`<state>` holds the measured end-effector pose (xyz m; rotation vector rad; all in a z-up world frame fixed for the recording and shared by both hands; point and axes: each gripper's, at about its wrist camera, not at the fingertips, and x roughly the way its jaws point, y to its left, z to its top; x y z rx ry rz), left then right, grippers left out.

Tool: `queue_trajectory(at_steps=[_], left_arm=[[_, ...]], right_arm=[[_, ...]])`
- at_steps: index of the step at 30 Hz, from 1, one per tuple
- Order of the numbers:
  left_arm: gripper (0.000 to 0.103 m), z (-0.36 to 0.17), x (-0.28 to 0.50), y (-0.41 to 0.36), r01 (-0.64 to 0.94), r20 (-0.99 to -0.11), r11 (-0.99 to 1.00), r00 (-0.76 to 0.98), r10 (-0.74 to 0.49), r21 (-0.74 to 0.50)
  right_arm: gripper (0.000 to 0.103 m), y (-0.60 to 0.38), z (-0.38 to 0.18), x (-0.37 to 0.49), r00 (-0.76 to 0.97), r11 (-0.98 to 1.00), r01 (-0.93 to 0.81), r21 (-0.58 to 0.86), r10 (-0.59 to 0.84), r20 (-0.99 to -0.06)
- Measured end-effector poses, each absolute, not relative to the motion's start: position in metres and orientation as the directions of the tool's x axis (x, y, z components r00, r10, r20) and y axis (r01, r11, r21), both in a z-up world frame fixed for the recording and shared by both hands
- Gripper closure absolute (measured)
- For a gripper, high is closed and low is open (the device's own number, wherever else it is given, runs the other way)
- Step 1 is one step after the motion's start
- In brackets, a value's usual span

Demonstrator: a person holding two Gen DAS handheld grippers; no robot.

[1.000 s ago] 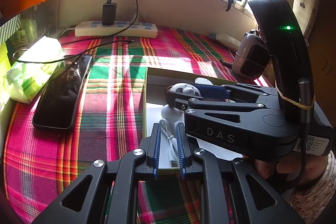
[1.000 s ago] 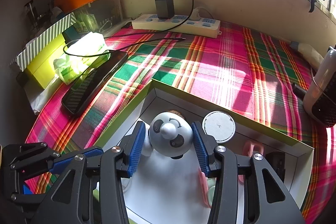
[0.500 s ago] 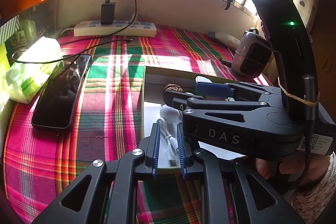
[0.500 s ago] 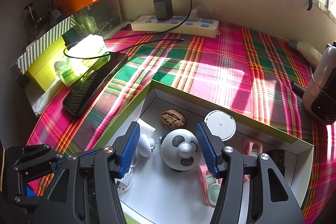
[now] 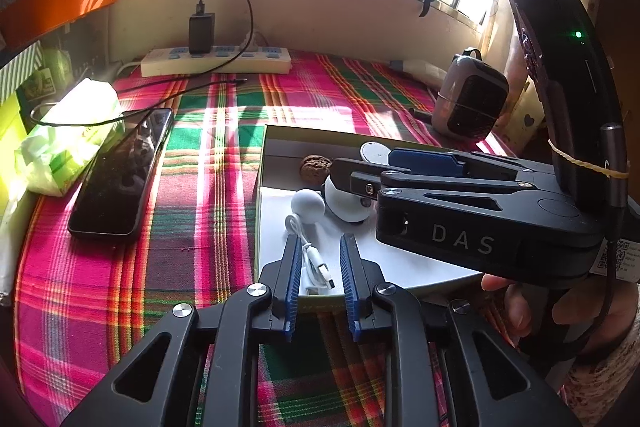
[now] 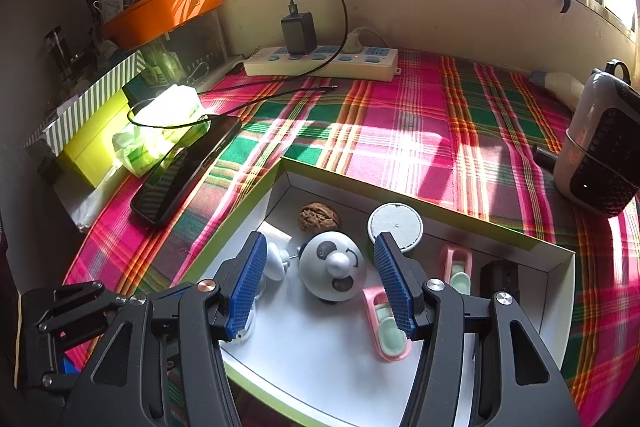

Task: Organize objects
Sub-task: 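Open the left gripper on the cable while the right releases the fan in the tray, then withdraw both tools from the tray toward the remaining objects beside it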

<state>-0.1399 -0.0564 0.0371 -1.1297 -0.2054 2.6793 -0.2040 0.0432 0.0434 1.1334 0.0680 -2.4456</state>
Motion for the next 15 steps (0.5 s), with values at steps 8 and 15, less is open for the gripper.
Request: queue_trajectory(at_steps=[8, 15], left_arm=[[0.084, 0.042, -0.123, -0.046, -0.162, -0.69, -0.968, -0.679, 0.251, -0.193], [0.084, 0.046, -0.109, -0.036, -0.175, -0.687, -0.968, -0.682, 0.252, -0.181]], right_arm=[[0.046, 0.059, 0.05, -0.182, -0.586, -0.905, 0.391, 0.166, -0.384, -0.714], [0.046, 0.075, 0.055, -0.16, -0.608, -0.91, 0.368, 0.189, -0.389, -0.692]])
